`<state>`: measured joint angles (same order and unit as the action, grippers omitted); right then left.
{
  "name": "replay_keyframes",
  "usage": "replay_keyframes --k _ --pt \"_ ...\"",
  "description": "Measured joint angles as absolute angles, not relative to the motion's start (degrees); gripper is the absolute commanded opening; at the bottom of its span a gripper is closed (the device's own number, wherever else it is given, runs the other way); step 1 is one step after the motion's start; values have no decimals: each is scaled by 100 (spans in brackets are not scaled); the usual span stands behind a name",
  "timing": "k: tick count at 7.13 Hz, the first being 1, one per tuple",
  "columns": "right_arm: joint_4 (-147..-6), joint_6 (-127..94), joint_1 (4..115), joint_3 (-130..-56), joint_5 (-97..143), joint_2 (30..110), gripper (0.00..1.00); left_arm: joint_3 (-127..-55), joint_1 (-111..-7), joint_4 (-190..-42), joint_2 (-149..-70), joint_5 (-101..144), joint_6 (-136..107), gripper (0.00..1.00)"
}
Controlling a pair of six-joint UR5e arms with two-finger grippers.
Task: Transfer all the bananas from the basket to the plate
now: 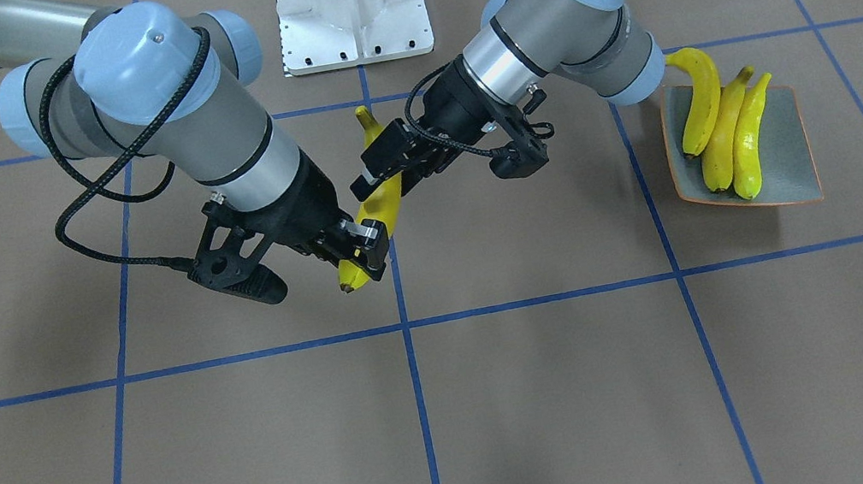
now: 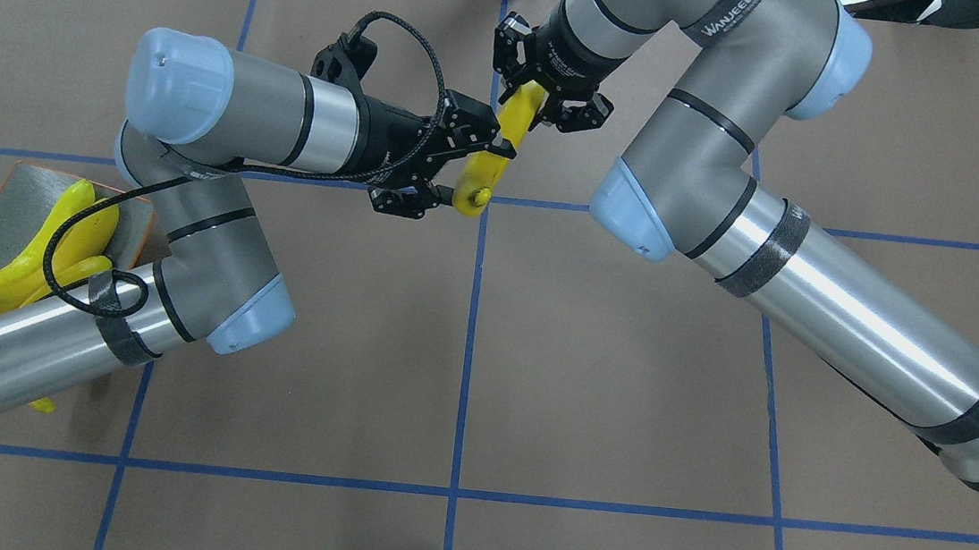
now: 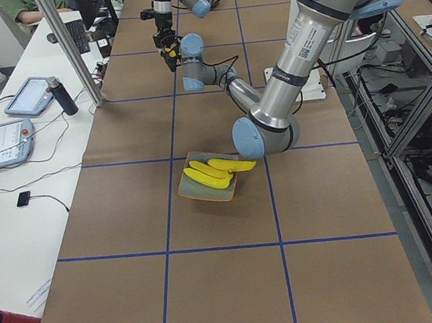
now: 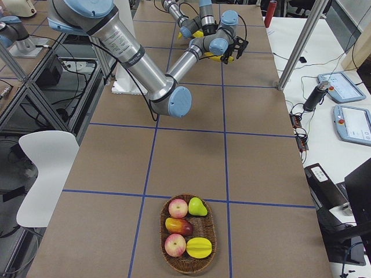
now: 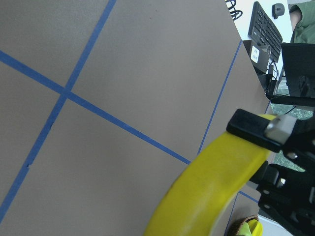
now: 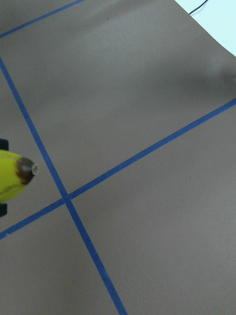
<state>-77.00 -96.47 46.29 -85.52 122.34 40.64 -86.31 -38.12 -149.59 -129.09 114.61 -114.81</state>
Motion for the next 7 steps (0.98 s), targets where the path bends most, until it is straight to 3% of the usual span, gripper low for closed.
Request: replay_keyframes --k 1,2,3,7 --pt "-7680 -9656 4631 -8552 12234 4062 0 -8587 -3800 -14959 -12953 11463 -11477 18" --pt "-7649 -9661 4632 -8552 12234 4061 0 -8567 -3799 -14959 -12969 11467 -11471 0" --pt "-7628 -9661 4632 -8556 12235 4065 99 -8566 -3797 -14966 -12963 11477 -11460 0" --pt "-7296 -9670 4631 -8594 12243 4123 100 -8575 -3814 -14962 -12908 11611 -11441 0"
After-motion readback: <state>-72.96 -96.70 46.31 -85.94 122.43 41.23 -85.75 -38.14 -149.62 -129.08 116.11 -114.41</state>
